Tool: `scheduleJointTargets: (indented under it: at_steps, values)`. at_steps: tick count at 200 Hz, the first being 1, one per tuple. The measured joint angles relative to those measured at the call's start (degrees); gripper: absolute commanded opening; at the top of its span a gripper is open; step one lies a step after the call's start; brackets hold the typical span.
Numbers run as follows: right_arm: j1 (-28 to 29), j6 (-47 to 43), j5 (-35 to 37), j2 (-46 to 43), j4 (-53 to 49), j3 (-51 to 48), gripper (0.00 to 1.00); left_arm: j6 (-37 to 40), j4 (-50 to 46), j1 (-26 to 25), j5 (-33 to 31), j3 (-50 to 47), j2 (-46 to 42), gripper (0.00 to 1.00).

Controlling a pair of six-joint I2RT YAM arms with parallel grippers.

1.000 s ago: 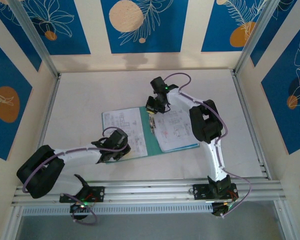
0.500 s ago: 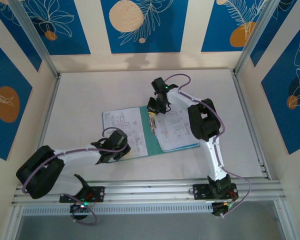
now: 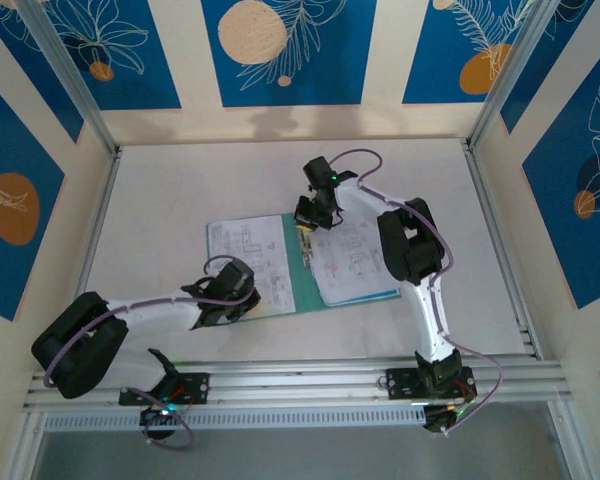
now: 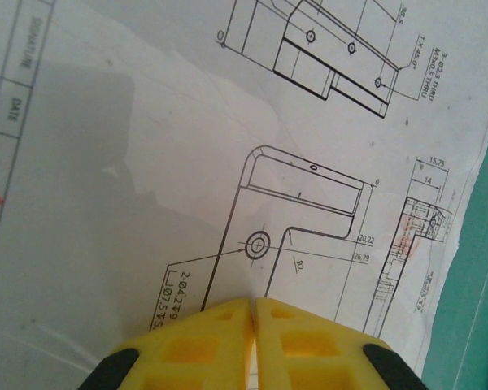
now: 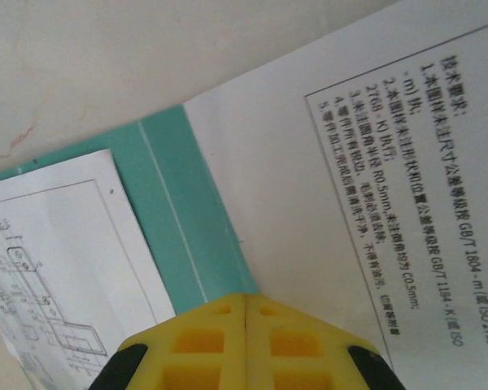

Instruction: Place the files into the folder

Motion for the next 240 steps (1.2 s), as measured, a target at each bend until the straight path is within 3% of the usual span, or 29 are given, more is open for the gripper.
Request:
scheduleJointTargets:
  at_steps: [123,186,240]
  values:
    - [3.6,1.8,-3.2,-19.9,7.2,-23.9,0.00,-1.0,-0.4,0.0,-0.2,-0.9,-1.4,0.09]
    - [1.3,7.1,1.4,-36.3,10.2,-38.9,0.00,-1.9,-0.9,-0.4,-0.6,-1.0,-1.7,0.09]
    - [-2.6,9.8,2.0,-33.6,11.7,-44.5,0.00,-1.9,-1.1,-0.5,-1.0,-1.1,-1.9,0.09]
